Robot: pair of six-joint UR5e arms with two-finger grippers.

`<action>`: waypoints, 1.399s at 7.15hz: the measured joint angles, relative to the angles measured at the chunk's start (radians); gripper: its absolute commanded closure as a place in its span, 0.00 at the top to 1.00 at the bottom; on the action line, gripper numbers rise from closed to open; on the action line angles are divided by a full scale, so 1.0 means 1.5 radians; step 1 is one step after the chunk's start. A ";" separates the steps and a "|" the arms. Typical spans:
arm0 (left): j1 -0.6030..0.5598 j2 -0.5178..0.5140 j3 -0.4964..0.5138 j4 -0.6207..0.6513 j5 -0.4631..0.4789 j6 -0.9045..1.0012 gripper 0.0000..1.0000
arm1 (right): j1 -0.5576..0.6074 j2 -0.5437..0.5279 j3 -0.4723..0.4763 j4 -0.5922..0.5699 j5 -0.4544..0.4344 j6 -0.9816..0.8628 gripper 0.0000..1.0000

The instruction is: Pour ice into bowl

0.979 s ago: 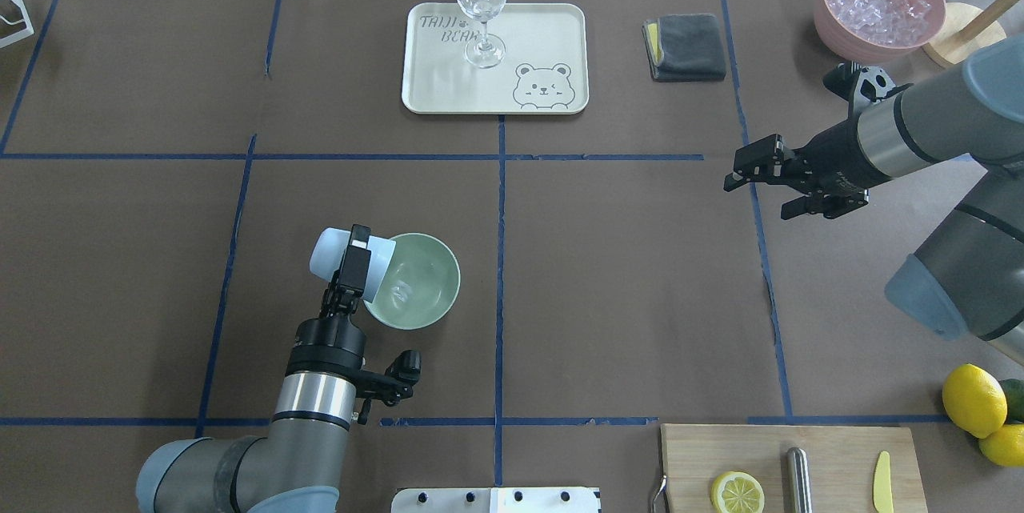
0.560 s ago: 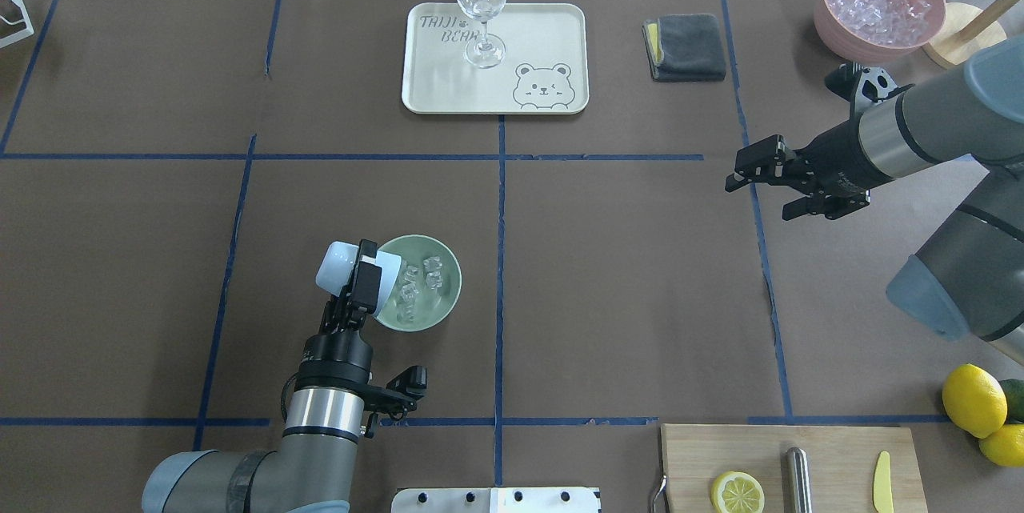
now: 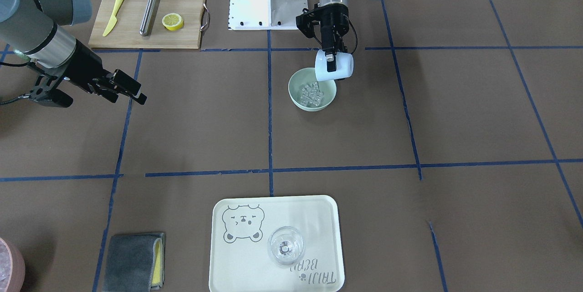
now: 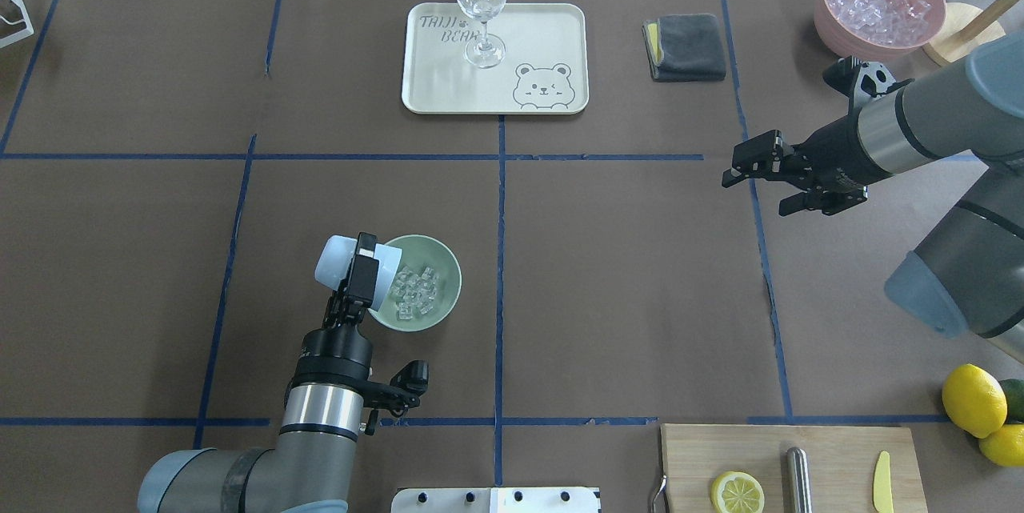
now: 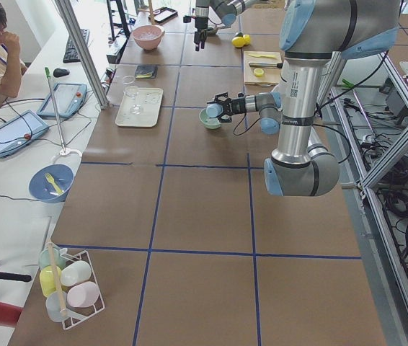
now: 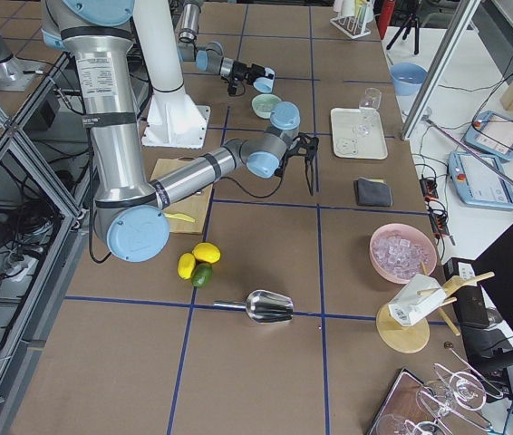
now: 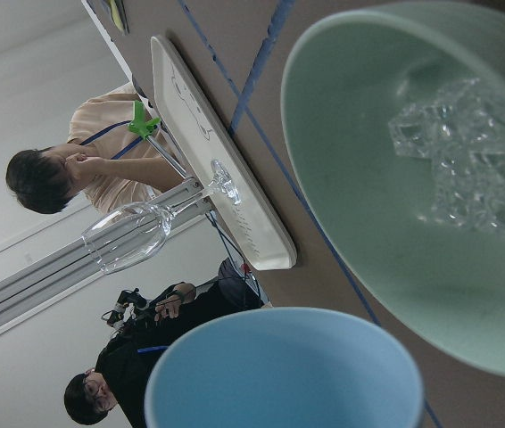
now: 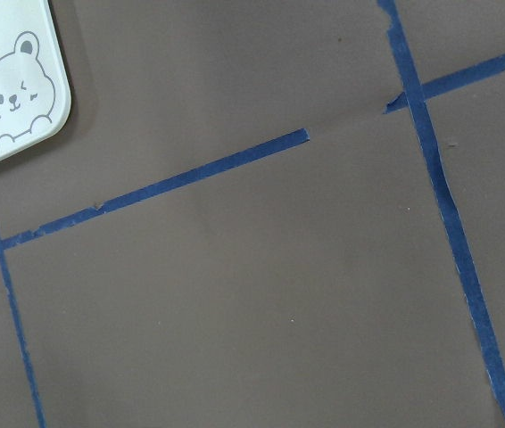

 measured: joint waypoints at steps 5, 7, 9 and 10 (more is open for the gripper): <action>-0.097 0.047 -0.006 0.000 -0.197 -0.324 0.00 | 0.002 0.003 0.010 0.002 0.000 0.000 1.00; -0.127 0.130 -0.046 0.001 -0.291 -0.637 0.00 | 0.001 0.007 0.011 0.002 0.000 -0.003 1.00; -0.139 0.218 -0.102 0.000 -0.343 -0.948 0.00 | 0.001 0.016 0.011 0.002 -0.001 -0.002 1.00; -0.141 0.246 -0.109 -0.002 -0.347 -1.114 0.00 | 0.001 0.017 0.011 0.002 -0.002 -0.002 1.00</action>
